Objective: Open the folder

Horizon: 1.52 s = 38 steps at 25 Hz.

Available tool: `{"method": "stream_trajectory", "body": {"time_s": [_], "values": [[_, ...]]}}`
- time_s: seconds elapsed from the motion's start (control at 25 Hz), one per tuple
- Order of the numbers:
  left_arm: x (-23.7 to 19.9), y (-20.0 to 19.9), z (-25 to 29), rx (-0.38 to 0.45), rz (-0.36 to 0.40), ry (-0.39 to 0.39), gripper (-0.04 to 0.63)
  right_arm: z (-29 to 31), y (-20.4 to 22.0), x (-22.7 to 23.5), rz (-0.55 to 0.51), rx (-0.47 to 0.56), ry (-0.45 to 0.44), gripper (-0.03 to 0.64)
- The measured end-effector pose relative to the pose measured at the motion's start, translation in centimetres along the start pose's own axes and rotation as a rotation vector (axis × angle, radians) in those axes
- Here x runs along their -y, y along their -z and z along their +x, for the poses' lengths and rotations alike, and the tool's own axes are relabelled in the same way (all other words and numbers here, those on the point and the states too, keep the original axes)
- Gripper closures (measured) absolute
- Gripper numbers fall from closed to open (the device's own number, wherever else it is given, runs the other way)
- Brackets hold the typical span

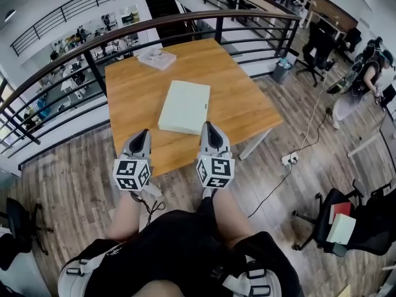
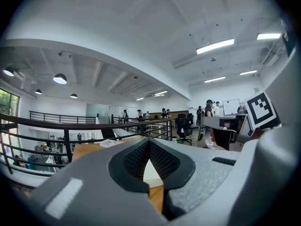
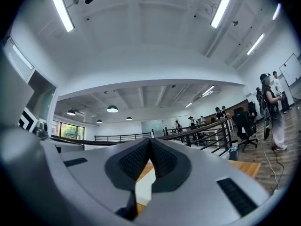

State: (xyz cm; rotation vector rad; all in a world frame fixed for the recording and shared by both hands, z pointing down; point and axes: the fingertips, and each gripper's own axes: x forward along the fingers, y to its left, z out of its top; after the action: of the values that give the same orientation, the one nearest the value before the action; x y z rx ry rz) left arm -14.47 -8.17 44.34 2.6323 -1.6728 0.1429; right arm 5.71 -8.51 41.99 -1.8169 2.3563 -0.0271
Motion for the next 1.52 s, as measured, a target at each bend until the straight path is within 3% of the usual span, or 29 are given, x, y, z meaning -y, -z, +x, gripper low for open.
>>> {"method": "stream_trajectory", "body": {"time_s": [0.48,0.88,1.24,1.52], "values": [[-1.4,0.0,11.9,-0.071,-0.035,-0.080,0.595,10.8,1.6,7.7,0.037,-0.063,-0.072,0.611],[-2.7,-0.5,19.1,-0.096,0.000,-0.148,0.596,18.3,3.7,13.6,0.075,-0.118,-0.107,0.611],[-6.7,-0.4,20.6,-0.096,0.031,-0.130,0.596,21.1,4.7,12.0,0.066,-0.137,-0.084,0.611],[-7.3,0.5,20.9,-0.103,0.034,-0.032,0.595,20.9,5.7,11.6,0.066,-0.156,-0.040,0.609]]}}
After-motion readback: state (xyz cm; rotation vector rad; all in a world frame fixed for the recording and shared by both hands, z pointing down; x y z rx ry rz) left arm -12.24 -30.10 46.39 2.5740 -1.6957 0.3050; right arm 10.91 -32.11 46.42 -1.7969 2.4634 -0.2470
